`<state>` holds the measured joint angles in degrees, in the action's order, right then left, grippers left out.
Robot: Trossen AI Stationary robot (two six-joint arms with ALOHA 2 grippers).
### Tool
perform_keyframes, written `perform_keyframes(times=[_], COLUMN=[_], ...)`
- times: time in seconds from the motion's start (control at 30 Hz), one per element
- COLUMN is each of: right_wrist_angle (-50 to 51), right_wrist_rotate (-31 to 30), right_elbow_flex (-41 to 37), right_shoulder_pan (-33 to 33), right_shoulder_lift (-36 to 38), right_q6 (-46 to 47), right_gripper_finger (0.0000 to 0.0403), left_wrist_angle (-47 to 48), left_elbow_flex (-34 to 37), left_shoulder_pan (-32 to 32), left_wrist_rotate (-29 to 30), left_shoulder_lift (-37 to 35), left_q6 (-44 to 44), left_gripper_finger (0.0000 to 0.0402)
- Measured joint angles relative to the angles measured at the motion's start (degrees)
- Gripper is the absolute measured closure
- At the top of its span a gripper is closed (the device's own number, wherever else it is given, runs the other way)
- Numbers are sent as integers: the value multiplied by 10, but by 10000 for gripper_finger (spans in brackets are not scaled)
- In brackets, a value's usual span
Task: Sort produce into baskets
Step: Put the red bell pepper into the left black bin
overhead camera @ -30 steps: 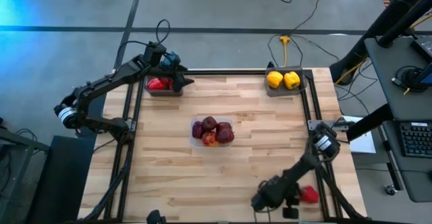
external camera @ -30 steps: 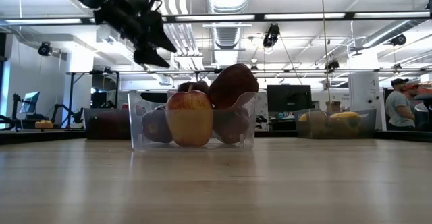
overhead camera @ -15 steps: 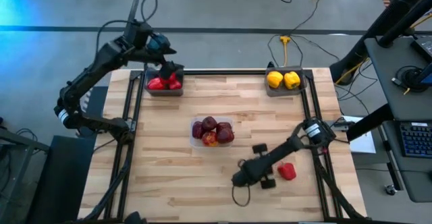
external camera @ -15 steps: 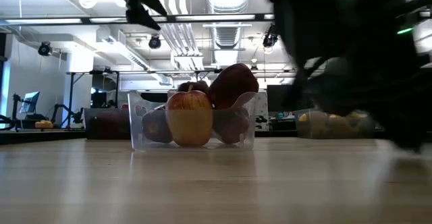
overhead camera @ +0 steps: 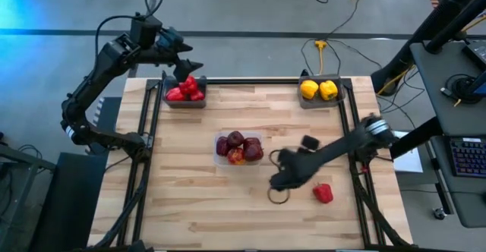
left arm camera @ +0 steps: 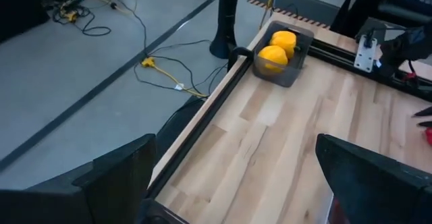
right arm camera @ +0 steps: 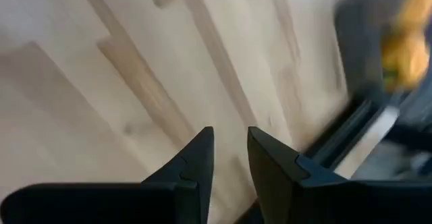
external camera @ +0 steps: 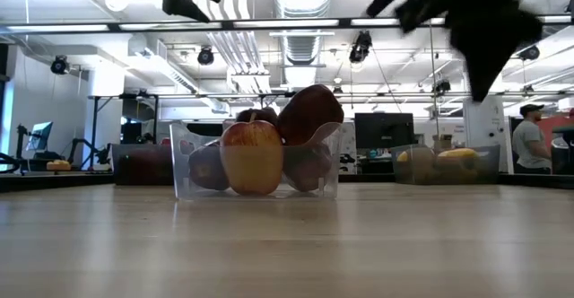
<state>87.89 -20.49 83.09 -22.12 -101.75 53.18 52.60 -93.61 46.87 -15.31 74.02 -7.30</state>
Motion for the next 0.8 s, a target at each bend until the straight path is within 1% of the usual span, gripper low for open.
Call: perform_keyframes(times=[0.13, 0.2, 0.27, 0.37, 0.43, 0.5, 0.6, 0.7, 0.8], right_wrist_angle=[-11, -38, -84, -110, -110, -108, -108, -112, -123], right_wrist_rotate=[10, 18, 31, 45, 54, 72, 75, 88, 114], right_elbow_flex=[-11, -17, -22, -26, -28, -36, -56, -80, -98], right_shoulder_pan=[-55, -91, -132, -192, -229, -262, -303, -315, -310], right_shoulder_lift=[103, 144, 171, 187, 188, 184, 172, 161, 155], right_q6=[169, 235, 290, 362, 417, 477, 550, 578, 570], right_gripper_finger=[323, 324, 321, 301, 275, 240, 176, 112, 56], left_wrist_angle=[0, 1, 3, 5, 7, 7, 7, 3, -4], left_elbow_flex=[8, 15, 21, 26, 26, 26, 26, 26, 27], left_shoulder_pan=[-1, -5, -6, -17, -34, -62, -127, -210, -293], left_wrist_rotate=[3, 3, 3, 3, 4, 4, 6, 23, 60], left_shoulder_lift=[1, 1, 1, 1, 0, -3, -7, -9, -9], left_q6=[20, 35, 51, 79, 93, 108, 131, 149, 166], left_gripper_finger=[14, 14, 14, 14, 14, 14, 14, 14, 14])
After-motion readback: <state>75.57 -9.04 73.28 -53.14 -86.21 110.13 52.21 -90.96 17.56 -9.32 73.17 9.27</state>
